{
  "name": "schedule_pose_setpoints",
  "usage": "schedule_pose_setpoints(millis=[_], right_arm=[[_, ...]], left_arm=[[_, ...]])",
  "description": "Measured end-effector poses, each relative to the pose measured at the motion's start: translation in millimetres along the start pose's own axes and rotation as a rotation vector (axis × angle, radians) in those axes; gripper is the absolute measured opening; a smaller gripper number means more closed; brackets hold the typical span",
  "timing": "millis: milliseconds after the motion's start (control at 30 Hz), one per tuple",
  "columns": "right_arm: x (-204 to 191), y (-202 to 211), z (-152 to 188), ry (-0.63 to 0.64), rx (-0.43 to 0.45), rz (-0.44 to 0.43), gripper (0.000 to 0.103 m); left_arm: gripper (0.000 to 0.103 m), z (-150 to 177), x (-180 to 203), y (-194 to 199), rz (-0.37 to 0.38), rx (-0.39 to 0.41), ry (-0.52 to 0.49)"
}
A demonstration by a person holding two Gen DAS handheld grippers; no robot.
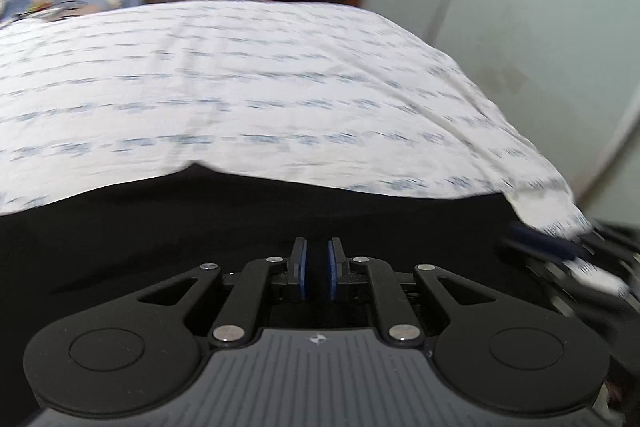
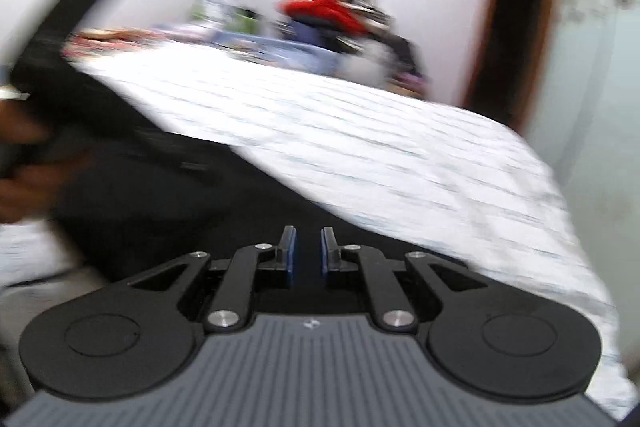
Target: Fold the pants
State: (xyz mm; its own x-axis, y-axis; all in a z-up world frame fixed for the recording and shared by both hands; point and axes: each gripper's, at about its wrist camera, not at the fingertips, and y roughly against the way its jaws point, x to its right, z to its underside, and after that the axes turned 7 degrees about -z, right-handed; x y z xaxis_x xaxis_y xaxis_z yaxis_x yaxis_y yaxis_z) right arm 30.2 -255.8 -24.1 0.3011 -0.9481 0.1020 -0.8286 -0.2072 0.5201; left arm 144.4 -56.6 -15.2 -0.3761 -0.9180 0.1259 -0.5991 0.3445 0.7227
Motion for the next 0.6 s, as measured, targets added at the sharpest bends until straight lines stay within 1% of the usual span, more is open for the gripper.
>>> schedule_pose_setpoints(millis=[67, 133, 167, 200, 267, 333, 367, 400, 433, 467, 533, 567, 600], right_arm=[[25, -21, 6, -0.032, -0.068, 0.047, 0.012], [46, -43, 14, -0.076, -0.134, 0.051, 0.012], [55, -52, 17, -0.090, -0.156, 0.057, 0.011], [62, -59, 18, -0.106, -0.164, 0.062, 0.011], [67, -73, 13, -0.148, -0.156, 0.057, 0.011], [63, -78, 5, -0.159, -0.134, 0.081, 0.012], [60, -72, 5, -0.152, -0.120, 0.087, 0.014], [51, -64, 5, -0.149, -0.109, 0.082, 0.017], [48, -58, 6, -0.147, -0.101, 0.072, 0.019], [42, -50, 7, -0.142, -0.097, 0.066, 0.021], [31, -40, 7, -0.132, -0.110, 0.068, 0.023], [30, -41, 12, -0.135, -0.119, 0.073, 0.024], [31, -43, 16, -0.145, -0.131, 0.074, 0.025]], left_arm=[[0.010, -3, 14, -14, -0.003, -0.019, -0.032], [0.010, -3, 27, -31, -0.022, -0.046, -0.085], [0.010, -3, 31, -40, -0.046, -0.057, -0.112], [0.010, -3, 35, -44, -0.067, -0.048, -0.123], [0.011, -2, 39, -39, -0.093, -0.007, -0.131], [0.014, 0, 42, -30, -0.110, 0.023, -0.145], [0.025, 3, 42, -25, -0.109, 0.039, -0.145], [0.049, 5, 42, -22, -0.106, 0.056, -0.142], [0.066, 8, 43, -20, -0.111, 0.072, -0.138], [0.090, 10, 43, -17, -0.123, 0.098, -0.130], [0.092, 16, 46, -10, -0.160, 0.171, -0.125], [0.092, 17, 49, -10, -0.175, 0.177, -0.138], [0.092, 16, 52, -12, -0.180, 0.163, -0.155]])
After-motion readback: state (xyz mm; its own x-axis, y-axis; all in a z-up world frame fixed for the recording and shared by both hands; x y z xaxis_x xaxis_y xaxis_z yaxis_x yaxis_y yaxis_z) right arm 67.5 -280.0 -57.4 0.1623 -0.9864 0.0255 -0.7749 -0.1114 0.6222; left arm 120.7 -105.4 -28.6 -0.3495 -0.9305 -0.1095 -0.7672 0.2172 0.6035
